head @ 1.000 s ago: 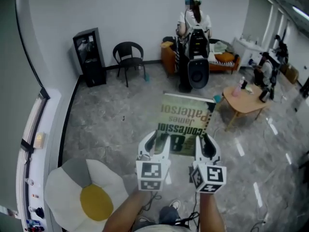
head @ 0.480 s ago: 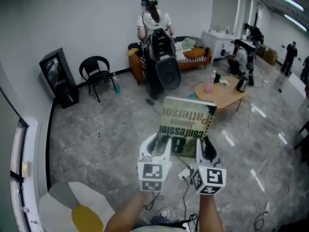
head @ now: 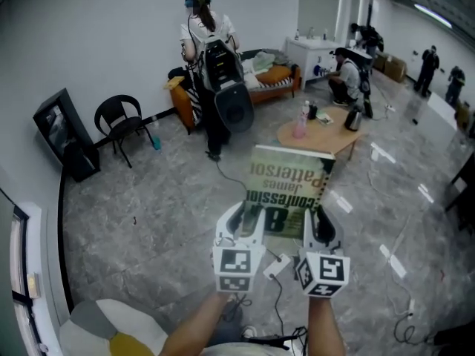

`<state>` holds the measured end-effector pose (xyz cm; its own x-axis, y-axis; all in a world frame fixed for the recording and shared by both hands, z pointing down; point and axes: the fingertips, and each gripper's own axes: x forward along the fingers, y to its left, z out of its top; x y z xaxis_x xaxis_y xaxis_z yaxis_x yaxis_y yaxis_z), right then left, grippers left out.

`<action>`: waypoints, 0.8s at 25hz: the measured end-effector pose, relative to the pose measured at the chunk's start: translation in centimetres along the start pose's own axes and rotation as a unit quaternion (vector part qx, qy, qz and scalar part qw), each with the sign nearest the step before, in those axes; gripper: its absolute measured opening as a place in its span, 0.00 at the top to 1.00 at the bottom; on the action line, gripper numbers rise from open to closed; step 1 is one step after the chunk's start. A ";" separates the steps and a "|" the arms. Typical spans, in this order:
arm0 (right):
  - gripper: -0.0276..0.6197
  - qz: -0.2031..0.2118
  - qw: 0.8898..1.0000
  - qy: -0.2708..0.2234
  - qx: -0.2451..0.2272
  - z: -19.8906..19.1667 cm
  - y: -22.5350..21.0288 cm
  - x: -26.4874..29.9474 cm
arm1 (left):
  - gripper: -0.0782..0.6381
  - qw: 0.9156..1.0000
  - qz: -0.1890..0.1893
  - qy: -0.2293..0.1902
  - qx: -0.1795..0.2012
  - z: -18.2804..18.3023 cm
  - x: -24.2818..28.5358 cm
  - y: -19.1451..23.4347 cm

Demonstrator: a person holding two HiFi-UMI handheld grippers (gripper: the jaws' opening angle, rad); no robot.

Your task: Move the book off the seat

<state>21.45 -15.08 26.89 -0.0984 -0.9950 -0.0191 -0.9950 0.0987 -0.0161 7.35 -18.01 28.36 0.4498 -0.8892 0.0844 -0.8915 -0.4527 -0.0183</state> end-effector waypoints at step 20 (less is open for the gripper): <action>0.80 -0.068 0.998 -0.004 -0.014 0.7 -3.0 20.3 | 0.67 0.997 -0.076 -0.010 -0.013 2.2 20.8 8.8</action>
<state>22.44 -35.57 25.84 0.0376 -0.9990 -0.0261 -0.9992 -0.0378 0.0097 8.94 -40.61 27.77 0.5810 -0.8114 0.0641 -0.8137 -0.5810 0.0199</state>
